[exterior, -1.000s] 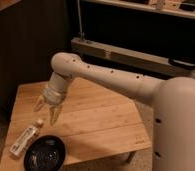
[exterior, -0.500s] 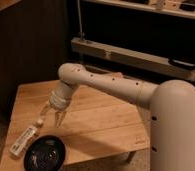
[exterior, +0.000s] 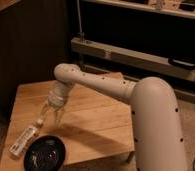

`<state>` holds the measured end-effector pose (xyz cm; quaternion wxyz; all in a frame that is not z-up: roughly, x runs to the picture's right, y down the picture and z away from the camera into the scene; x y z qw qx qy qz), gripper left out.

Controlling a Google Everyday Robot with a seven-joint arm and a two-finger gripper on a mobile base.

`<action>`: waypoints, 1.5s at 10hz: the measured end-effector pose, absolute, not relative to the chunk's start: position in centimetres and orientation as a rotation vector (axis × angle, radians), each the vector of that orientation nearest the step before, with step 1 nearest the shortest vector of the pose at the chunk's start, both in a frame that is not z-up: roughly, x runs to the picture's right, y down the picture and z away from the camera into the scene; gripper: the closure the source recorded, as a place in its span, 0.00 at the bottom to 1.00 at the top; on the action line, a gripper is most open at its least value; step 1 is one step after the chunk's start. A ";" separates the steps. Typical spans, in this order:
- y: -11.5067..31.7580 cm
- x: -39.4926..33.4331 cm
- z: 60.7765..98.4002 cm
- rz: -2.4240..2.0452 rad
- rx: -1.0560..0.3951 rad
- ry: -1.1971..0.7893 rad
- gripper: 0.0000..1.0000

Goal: Place the bottle in the ceramic bowl

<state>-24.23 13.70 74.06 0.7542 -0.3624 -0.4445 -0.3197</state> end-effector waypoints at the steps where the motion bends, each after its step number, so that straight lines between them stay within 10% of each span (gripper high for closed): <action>1: 13.7 -24.7 75.2 -0.692 -0.798 -0.978 0.35; 15: 13.6 -30.0 81.4 -0.535 -0.860 -0.944 0.35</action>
